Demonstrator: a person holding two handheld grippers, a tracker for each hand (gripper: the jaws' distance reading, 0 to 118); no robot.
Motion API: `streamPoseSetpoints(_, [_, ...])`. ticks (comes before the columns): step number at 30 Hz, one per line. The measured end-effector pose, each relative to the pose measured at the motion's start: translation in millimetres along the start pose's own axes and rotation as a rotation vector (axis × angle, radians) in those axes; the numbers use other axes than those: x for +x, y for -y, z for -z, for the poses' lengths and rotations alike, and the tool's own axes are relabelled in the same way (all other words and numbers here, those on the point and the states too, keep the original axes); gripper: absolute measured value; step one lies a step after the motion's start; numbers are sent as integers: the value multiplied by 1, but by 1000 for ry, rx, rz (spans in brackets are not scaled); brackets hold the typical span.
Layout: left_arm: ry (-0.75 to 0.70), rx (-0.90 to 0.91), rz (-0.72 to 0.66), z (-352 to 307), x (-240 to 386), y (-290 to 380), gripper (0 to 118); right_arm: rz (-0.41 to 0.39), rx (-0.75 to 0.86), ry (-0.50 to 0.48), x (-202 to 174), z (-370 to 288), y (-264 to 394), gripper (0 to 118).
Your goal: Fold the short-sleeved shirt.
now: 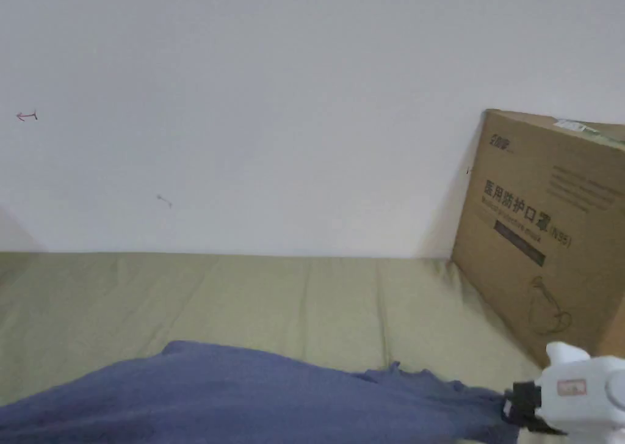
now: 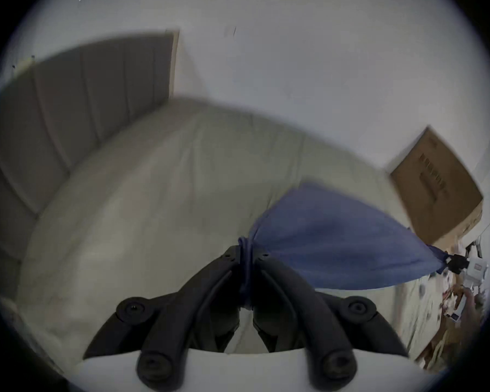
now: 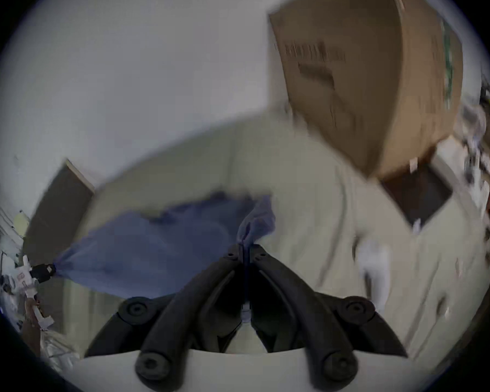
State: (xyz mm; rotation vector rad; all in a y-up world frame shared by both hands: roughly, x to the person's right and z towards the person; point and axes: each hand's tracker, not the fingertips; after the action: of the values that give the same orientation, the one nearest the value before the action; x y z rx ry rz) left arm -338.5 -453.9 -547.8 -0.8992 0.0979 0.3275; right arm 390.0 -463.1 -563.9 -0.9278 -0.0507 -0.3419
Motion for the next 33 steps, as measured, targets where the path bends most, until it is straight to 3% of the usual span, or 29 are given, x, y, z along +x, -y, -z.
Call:
streamPoseSetpoints(4, [-24,-151,-39,4,-40,89,5,34,-165,52,39,22,94,1])
streamPoseSetpoints(8, [3,-213,-49,-36,-60,136,5,43,-169,16,56,-12,134,1])
streamPoseSetpoints(16, [27,-278,13,-105,-69,171,5,-4,-238,23,67,-71,180,1])
streamPoseSetpoints(22, [74,-260,12,-127,-66,178,7,32,-190,11,63,-93,199,2])
streamPoseSetpoints(23, [80,-251,8,-129,-65,179,13,34,-182,11,62,-95,199,9])
streamPoseSetpoints(24, [79,-232,6,-132,-62,179,25,23,-161,36,61,-97,199,27])
streamPoseSetpoints(25, [84,-219,7,-133,-61,179,53,6,-124,62,61,-99,199,67])
streamPoseSetpoints(26, [96,-213,10,-134,-58,178,81,8,-87,84,61,-103,199,91])
streamPoseSetpoints(27, [108,-210,15,-134,-57,178,101,33,-65,114,61,-109,199,100])
streamPoseSetpoints(28, [131,-196,22,-139,-51,175,105,51,-48,121,60,-115,196,100])
streamPoseSetpoints(31, [199,-119,53,-158,-27,160,103,88,34,64,47,-148,189,100])
streamPoseSetpoints(33, [248,41,144,-180,2,149,103,74,133,47,28,-176,186,100])
